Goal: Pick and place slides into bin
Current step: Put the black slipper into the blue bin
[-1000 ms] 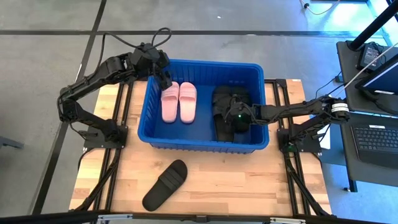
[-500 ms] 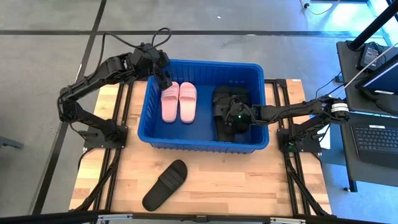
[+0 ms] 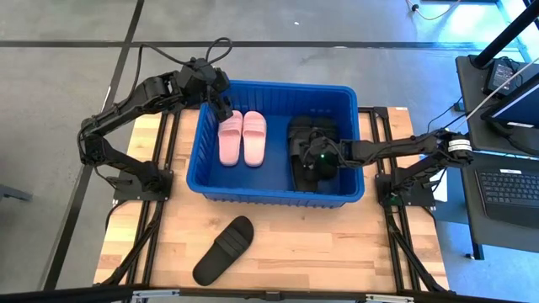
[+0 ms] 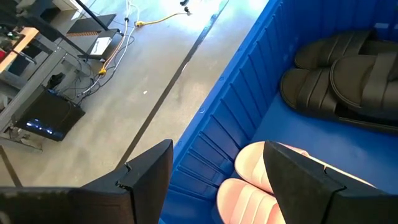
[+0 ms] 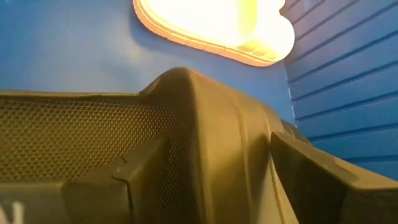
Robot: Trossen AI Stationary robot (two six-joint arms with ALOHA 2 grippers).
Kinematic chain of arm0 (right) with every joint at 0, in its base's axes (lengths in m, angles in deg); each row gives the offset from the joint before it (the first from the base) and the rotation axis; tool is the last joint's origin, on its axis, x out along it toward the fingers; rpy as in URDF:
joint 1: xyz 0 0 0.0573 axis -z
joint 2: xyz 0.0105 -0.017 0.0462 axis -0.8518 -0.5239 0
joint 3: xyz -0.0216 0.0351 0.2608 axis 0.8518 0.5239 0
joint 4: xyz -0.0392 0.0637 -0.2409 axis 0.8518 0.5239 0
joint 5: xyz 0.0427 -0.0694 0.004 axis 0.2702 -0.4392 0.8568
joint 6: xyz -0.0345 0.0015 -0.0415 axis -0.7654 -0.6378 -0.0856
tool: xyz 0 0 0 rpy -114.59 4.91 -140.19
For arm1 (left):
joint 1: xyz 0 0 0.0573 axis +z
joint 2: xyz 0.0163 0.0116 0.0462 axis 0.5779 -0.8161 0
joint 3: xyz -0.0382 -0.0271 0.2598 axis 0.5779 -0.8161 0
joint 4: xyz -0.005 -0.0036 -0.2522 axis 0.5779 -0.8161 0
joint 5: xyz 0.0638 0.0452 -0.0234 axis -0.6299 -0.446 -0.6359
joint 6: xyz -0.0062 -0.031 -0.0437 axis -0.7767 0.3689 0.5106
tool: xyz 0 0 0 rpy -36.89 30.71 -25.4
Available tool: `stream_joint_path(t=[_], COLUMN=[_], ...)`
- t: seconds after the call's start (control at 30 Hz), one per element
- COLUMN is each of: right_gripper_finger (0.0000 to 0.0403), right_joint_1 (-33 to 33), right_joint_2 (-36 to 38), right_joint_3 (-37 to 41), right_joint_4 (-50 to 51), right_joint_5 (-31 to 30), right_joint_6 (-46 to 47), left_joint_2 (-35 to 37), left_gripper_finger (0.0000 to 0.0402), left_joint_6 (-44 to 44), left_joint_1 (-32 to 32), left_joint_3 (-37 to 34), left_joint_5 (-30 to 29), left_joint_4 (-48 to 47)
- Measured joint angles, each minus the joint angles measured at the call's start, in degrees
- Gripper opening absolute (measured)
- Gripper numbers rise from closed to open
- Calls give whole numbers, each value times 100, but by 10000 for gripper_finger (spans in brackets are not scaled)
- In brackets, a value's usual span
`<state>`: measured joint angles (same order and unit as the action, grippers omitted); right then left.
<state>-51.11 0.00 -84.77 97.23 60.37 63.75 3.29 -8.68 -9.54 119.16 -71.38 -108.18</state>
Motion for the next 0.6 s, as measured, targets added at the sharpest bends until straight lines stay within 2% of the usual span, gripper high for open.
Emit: stream_joint_path(t=[0.5,0.6], right_gripper_finger=[280,280], right_joint_1=[2,4], right_joint_2=[0,0], right_joint_3=[-774,-954], right_joint_4=[1001,1309], right_joint_5=[-11,183], right_joint_6=[194,257], left_joint_2=[0,0], left_gripper_finger=[246,246], left_joint_6=[-6,-8], left_joint_1=[0,0], left_joint_3=[0,0], left_joint_5=[-2,-2], left_joint_4=[0,0])
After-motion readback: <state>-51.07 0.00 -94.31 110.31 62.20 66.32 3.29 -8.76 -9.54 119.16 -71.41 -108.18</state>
